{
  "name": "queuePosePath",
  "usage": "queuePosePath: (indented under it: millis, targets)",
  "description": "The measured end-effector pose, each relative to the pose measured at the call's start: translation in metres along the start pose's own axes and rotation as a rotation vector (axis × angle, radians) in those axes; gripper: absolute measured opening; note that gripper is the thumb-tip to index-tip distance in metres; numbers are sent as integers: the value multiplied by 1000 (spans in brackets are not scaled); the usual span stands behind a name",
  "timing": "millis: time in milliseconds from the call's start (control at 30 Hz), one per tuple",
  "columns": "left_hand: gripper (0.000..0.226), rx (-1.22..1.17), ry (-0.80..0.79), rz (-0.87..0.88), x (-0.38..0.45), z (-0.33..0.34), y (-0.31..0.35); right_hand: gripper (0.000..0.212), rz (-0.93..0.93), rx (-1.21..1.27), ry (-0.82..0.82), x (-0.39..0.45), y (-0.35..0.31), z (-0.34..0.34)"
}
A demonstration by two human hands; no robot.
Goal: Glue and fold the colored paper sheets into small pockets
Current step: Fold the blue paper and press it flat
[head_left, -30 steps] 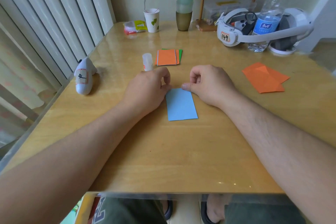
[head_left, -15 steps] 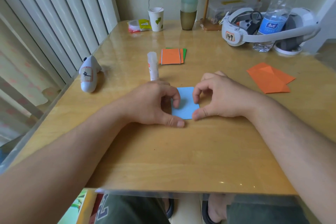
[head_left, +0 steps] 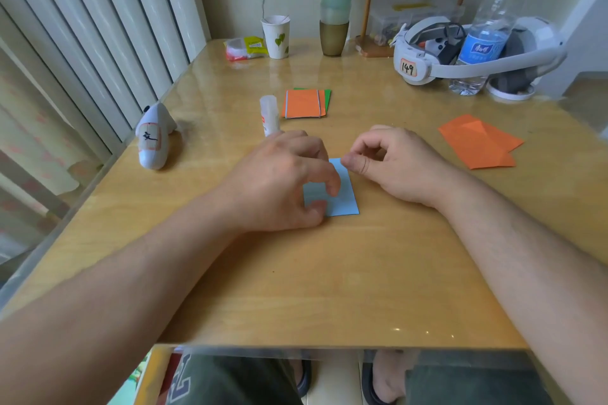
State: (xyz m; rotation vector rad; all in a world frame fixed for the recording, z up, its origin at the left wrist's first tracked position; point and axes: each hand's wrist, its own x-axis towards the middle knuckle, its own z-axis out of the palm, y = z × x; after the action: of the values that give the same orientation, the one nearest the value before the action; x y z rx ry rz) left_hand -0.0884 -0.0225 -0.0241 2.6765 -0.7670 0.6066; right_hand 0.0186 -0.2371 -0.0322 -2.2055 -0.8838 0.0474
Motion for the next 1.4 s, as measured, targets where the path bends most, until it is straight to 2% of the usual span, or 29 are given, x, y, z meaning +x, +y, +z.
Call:
queuePosePath:
  millis: [67,167,400,633,767,867,1033,1167,1300,1400]
  targets:
    - [21,-68,18,-9,0,2,3,25,-7,4,1,1,1,0]
    - [28,-101,-40,2,6,10,13,29,-3,-2,12,2,3,1]
    - [27,101,-29,77,21,17,23,31,1,36,24,4,3,3]
    - [33,94,-37,124,18,21,18,39,6,55,31,4,2,3]
    - [47,47,-95,71,19,27,17,41,8,47,41,5,3,3]
    - [42,5,-150,10,21,29,20,47,27,73,35,5,2,4]
    - [32,-38,-330,-60,23,20,25,60,53,94,15,4,-1,3]
    - [25,-44,-333,-55,21,20,27,61,61,97,-2,5,0,4]
    - [23,-83,-320,-107,21,16,26,52,50,113,5,4,-1,3]
    - [36,-173,-208,-175,18,13,18,46,67,117,8,3,0,3]
